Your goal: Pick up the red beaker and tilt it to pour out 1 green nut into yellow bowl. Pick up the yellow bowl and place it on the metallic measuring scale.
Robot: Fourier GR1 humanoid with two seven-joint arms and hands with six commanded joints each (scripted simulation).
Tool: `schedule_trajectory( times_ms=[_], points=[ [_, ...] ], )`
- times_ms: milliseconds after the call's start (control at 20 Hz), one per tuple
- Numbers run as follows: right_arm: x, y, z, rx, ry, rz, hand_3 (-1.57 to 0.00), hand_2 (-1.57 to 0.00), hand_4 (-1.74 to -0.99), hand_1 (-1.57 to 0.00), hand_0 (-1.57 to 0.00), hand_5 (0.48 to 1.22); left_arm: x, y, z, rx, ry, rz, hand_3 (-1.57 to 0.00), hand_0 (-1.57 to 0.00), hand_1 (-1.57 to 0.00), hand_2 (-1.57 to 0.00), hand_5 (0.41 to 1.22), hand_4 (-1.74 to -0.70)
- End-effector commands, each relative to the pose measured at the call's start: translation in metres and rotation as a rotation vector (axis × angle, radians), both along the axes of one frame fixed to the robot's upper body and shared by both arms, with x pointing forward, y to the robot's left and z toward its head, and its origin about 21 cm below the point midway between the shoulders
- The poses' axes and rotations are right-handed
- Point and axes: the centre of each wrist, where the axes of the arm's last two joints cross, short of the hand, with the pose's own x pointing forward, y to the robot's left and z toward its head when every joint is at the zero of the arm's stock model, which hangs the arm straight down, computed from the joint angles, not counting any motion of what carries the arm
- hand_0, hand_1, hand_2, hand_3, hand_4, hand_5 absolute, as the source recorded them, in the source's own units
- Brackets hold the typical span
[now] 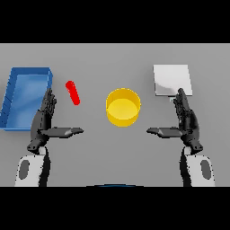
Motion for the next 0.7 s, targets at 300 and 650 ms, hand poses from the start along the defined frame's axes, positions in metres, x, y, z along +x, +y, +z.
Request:
schedule_trajectory(
  times_ms=[300,650],
  points=[
    [-0.003,-0.008,0.003,-0.111,-0.031,0.005,0.00,0.00,-1.177,0.00,0.00,0.572,-0.010,0.008,0.004,0.066,-0.043,-0.034,0.00,0.00,0.00,0.00,0.677,-1.20],
    [-0.015,-0.005,0.008,-0.223,-0.065,0.065,0.00,0.00,-1.206,0.00,0.00,0.585,-0.021,0.008,0.019,0.152,-0.031,-0.083,0.00,0.00,0.00,0.00,0.660,-1.18]
  ],
)
